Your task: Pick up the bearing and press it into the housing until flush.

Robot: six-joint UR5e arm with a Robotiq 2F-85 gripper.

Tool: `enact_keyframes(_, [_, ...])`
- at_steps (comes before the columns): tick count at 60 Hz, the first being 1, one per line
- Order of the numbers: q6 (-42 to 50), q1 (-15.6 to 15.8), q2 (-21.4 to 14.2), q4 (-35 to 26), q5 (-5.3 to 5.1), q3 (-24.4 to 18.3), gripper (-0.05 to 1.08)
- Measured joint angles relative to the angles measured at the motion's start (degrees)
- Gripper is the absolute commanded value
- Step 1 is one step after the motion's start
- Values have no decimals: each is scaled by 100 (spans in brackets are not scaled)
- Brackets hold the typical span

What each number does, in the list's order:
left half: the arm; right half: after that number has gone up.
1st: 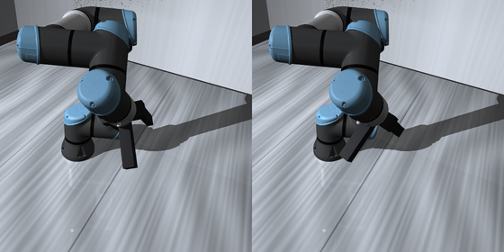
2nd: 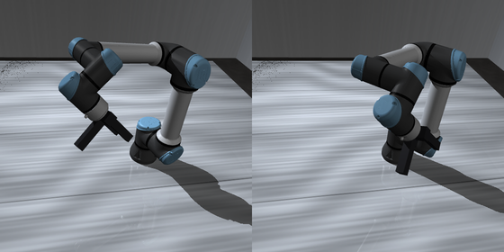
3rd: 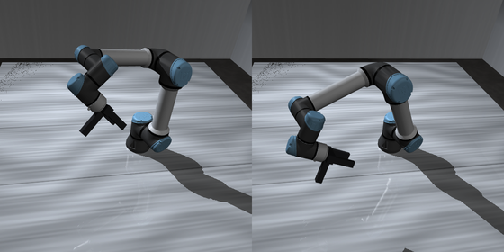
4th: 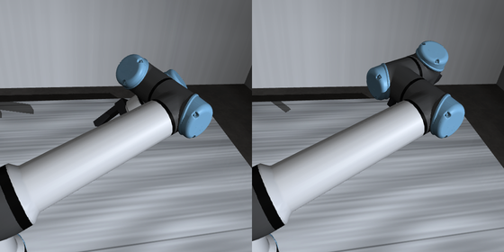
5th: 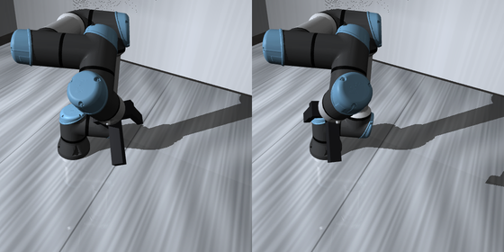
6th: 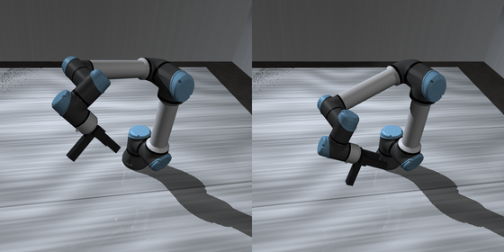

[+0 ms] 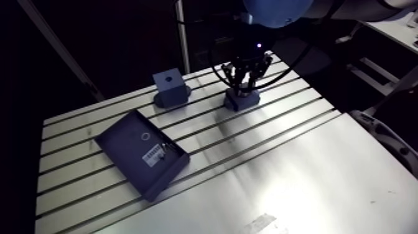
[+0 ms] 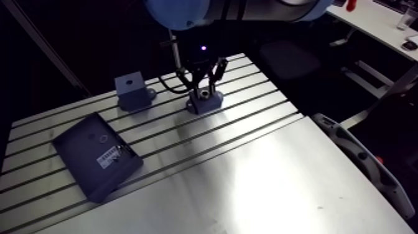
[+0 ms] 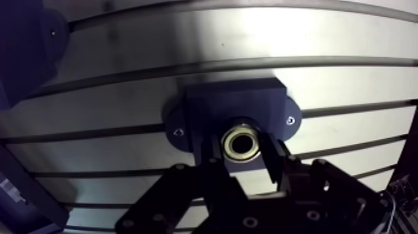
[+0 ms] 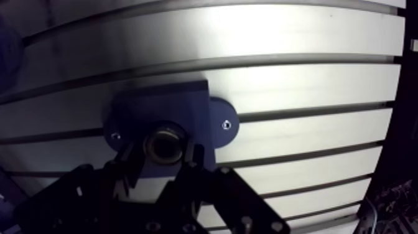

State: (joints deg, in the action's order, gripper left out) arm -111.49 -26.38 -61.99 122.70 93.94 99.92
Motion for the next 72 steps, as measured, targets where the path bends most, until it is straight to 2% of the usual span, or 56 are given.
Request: enact_keyframes(72, [-9,-2,9,4,-2,0,60])
